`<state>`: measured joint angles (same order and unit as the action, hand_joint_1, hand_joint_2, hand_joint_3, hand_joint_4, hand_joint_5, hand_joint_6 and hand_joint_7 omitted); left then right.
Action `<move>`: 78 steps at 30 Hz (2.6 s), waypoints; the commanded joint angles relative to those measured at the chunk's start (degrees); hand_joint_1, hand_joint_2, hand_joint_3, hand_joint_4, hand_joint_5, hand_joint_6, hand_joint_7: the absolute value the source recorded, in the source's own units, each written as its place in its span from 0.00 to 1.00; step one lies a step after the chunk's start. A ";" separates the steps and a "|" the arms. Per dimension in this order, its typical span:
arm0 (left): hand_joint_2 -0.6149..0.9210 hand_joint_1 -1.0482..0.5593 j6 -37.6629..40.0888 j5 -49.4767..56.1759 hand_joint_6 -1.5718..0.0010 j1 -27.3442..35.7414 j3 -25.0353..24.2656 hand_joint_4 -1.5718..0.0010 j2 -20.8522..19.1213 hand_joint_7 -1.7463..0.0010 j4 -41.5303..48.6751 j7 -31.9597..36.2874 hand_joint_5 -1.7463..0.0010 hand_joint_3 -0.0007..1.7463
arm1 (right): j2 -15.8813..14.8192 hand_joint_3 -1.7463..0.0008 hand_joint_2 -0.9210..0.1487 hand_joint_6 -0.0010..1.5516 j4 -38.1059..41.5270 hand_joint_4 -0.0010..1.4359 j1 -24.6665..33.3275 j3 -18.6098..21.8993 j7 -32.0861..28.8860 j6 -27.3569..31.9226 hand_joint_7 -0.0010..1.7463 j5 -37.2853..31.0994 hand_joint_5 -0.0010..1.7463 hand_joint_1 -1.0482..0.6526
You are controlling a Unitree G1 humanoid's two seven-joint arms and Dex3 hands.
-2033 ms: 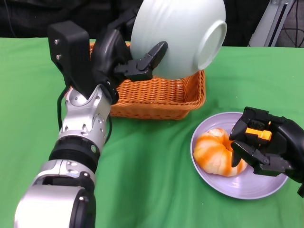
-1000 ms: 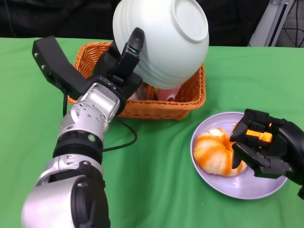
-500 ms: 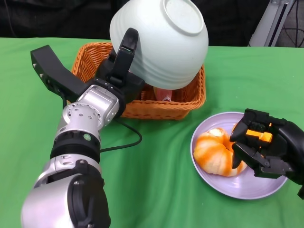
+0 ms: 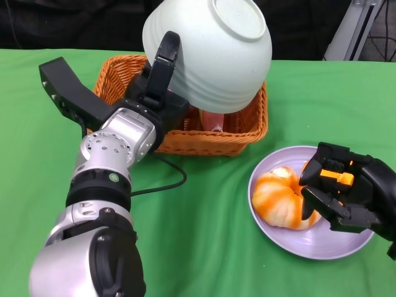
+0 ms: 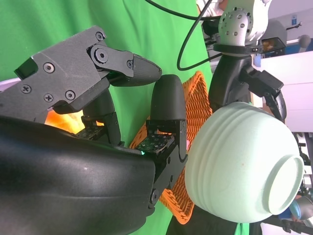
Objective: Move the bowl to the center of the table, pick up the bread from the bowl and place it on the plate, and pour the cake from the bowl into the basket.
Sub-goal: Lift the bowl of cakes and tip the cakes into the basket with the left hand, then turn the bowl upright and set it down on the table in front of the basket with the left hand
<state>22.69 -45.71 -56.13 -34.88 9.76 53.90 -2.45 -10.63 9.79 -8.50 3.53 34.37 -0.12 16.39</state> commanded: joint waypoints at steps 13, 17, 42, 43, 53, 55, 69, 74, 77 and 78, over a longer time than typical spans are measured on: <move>0.77 0.54 -0.47 5.19 0.51 2.43 8.52 0.42 -2.57 0.08 -10.42 -7.79 0.00 0.69 | -0.07 0.56 0.30 0.36 -0.16 0.43 -0.06 -0.36 -0.15 -1.01 0.83 -0.50 0.93 0.41; 0.79 0.55 -6.84 11.72 0.55 5.79 15.11 0.45 -4.16 0.05 -15.90 -15.38 0.00 0.69 | 0.01 0.57 0.30 0.36 -0.43 0.44 -0.08 -0.25 -0.33 -0.39 0.83 -0.43 0.93 0.41; 0.80 0.54 -66.50 44.12 0.57 17.56 35.27 0.48 -18.34 0.09 -20.32 -30.15 0.00 0.63 | -0.18 0.69 0.20 0.36 0.93 0.44 -0.72 0.34 1.04 -1.25 0.83 -0.31 0.94 0.40; 0.80 0.55 -68.33 45.94 0.57 17.77 35.52 0.48 -19.05 0.08 -19.90 -29.04 0.00 0.62 | -0.20 0.68 0.20 0.35 0.94 0.44 -0.75 0.32 1.00 -1.18 0.83 -0.33 0.94 0.40; 0.75 0.55 -84.28 66.48 0.55 16.77 37.52 0.52 -26.43 0.18 -13.04 -12.27 0.01 0.65 | -0.14 0.63 0.24 0.36 0.77 0.43 -0.83 0.17 0.45 -0.82 0.82 -0.51 0.93 0.40; 0.74 0.54 -86.30 70.61 0.53 16.51 37.87 0.51 -27.69 0.21 -11.84 -7.90 0.03 0.65 | -0.14 0.63 0.24 0.36 1.05 0.43 -0.90 0.22 0.75 -1.02 0.82 -0.35 0.93 0.40; 0.84 0.52 -92.06 104.53 0.52 17.79 47.73 0.50 -38.62 0.21 -9.04 35.33 0.00 0.50 | -0.04 0.64 0.25 0.37 1.62 0.44 -1.31 0.39 0.54 -0.68 0.82 -0.12 0.93 0.41; 0.83 0.52 -91.01 109.85 0.52 18.87 53.35 0.50 -41.88 0.20 -8.57 46.12 0.00 0.50 | -0.28 0.61 0.25 0.36 2.06 0.44 -1.56 0.25 0.34 -1.53 0.82 -0.82 0.93 0.41; 0.81 0.54 -91.37 111.37 0.51 19.70 56.54 0.50 -43.64 0.18 -7.82 50.31 0.00 0.53 | -0.19 0.61 0.26 0.36 2.86 0.43 -1.91 0.37 0.63 -2.16 0.82 -0.71 0.93 0.40; 0.80 0.54 -91.15 112.16 0.51 20.07 57.68 0.50 -44.29 0.18 -7.72 52.00 0.00 0.53 | -0.18 0.61 0.26 0.36 2.89 0.43 -1.96 0.37 0.59 -2.15 0.82 -0.71 0.94 0.40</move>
<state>-68.37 65.51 -36.75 21.72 -32.29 45.67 46.82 -10.20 12.10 -9.89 3.62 34.90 -1.44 15.47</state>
